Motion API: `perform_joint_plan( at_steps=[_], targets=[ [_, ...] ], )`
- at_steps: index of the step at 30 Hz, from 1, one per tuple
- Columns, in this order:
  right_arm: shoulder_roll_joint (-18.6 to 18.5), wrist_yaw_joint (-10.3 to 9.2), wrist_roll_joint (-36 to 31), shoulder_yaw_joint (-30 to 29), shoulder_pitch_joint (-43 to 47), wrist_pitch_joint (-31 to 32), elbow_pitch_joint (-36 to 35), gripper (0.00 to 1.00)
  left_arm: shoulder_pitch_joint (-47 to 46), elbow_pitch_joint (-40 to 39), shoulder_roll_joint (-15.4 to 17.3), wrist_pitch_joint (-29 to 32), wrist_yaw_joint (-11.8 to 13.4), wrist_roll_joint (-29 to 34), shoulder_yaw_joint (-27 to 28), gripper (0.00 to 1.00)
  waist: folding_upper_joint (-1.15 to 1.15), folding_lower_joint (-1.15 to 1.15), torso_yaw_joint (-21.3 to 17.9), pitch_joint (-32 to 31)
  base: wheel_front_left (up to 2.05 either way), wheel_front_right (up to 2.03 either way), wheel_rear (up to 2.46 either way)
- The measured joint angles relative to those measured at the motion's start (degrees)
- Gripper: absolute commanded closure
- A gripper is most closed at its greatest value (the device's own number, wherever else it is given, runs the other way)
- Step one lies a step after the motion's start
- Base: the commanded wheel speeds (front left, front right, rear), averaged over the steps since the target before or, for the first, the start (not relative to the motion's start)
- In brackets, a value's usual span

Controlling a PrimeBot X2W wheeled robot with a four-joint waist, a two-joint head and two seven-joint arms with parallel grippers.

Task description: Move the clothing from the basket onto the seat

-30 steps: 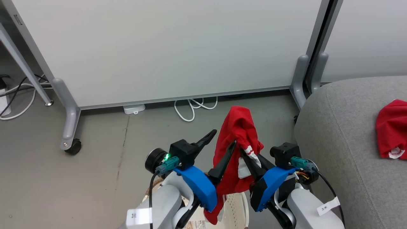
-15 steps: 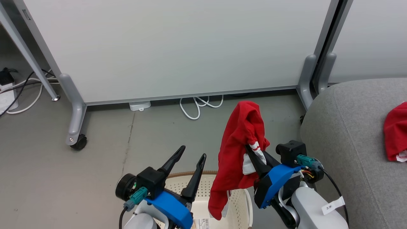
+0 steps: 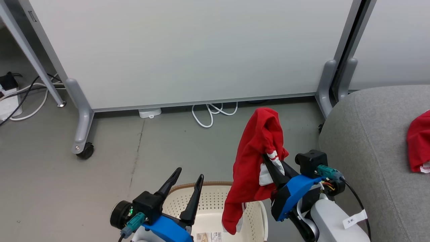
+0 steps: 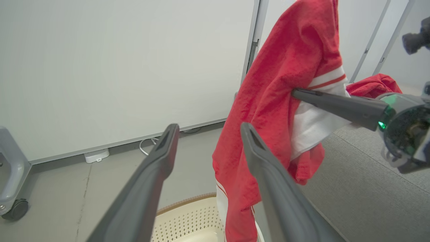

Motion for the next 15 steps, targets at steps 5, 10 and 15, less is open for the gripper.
perform_joint_plan(
  at_steps=[5,10,15],
  targets=[
    [0.0,0.0,-0.1,-0.2,0.4,0.1,-0.4,1.0,0.0,-0.1,-0.3,0.0,0.0,0.2,0.8,0.0,0.0,0.0,-0.5,0.1,0.0,0.0,0.0],
    [0.0,0.0,-0.1,-0.1,0.4,0.3,-1.1,1.0,0.2,-0.4,-0.3,0.0,0.0,0.6,1.1,0.0,0.0,0.0,-2.2,0.4,0.0,0.0,0.0],
    [0.0,0.0,-0.5,-0.5,0.4,0.4,-1.5,1.0,0.2,-0.8,-0.3,0.0,0.0,0.7,1.3,0.0,0.0,0.0,-5.1,0.6,0.0,0.0,0.0]
  ],
)
